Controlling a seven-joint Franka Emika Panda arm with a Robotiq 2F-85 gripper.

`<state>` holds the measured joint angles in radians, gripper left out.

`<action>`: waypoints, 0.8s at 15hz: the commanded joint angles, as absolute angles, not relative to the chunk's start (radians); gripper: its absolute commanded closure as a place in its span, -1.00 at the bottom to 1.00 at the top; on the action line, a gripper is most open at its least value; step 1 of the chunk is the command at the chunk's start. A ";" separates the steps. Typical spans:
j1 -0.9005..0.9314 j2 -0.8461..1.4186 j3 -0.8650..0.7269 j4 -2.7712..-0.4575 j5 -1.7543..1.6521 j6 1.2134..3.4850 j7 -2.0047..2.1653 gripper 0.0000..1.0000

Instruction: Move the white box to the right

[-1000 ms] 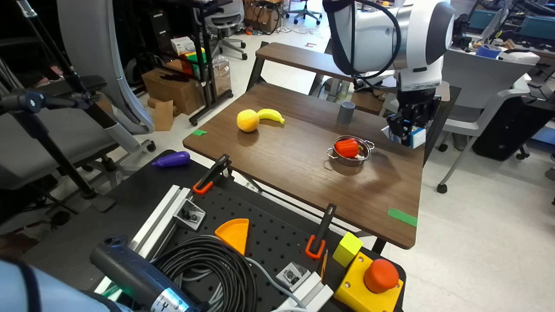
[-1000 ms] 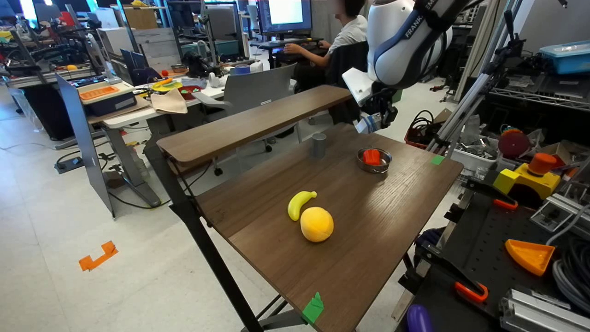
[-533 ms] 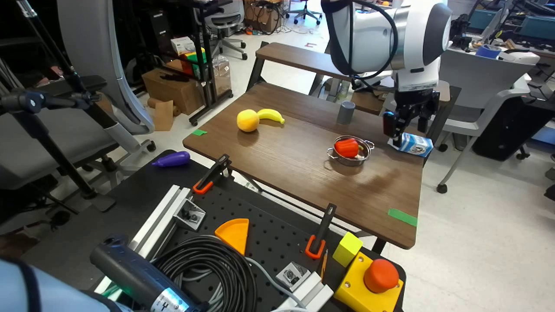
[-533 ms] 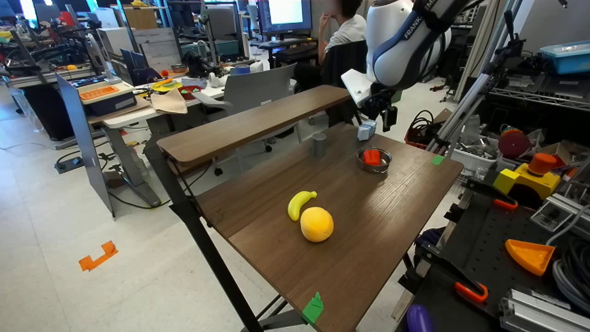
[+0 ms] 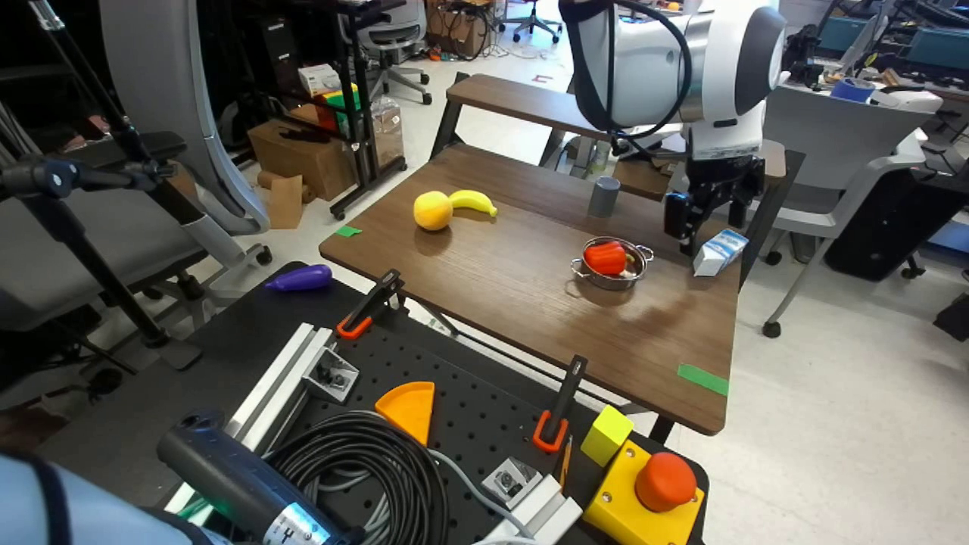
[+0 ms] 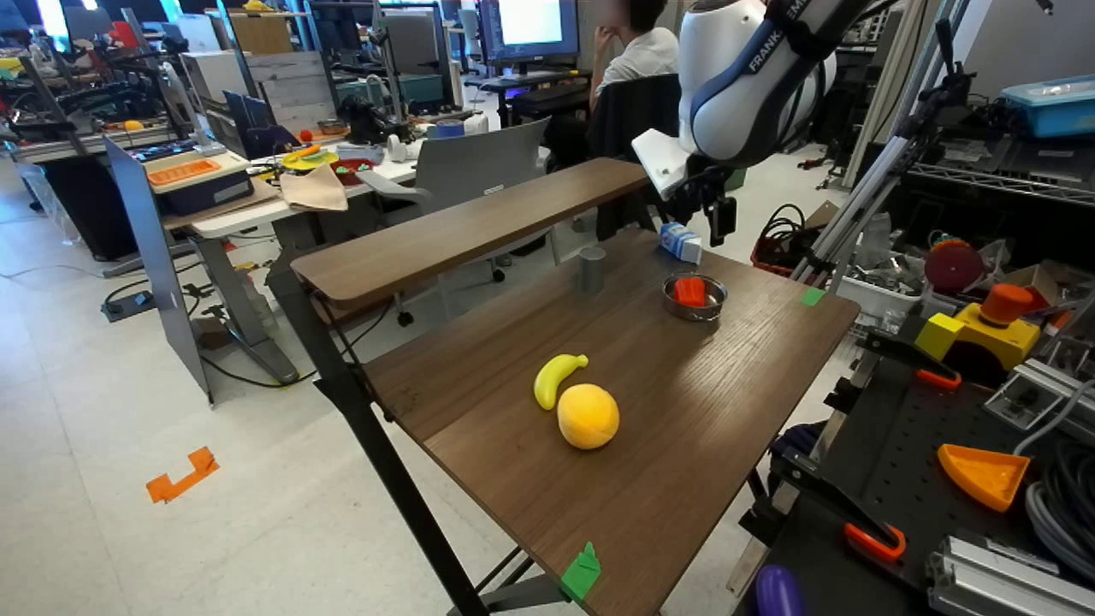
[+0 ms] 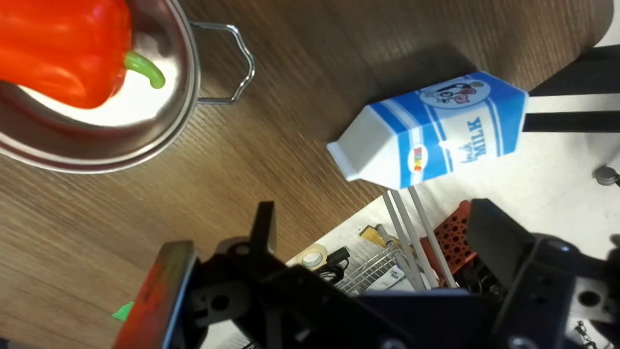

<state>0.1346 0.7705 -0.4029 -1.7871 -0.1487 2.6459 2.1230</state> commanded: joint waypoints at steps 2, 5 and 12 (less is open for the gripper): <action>0.069 0.641 -0.259 -1.875 -0.067 2.675 2.000 -1.00; 0.080 0.495 -0.175 -2.003 -0.016 2.689 1.908 -1.00; 0.033 0.188 0.051 -2.202 0.246 2.573 1.537 -1.00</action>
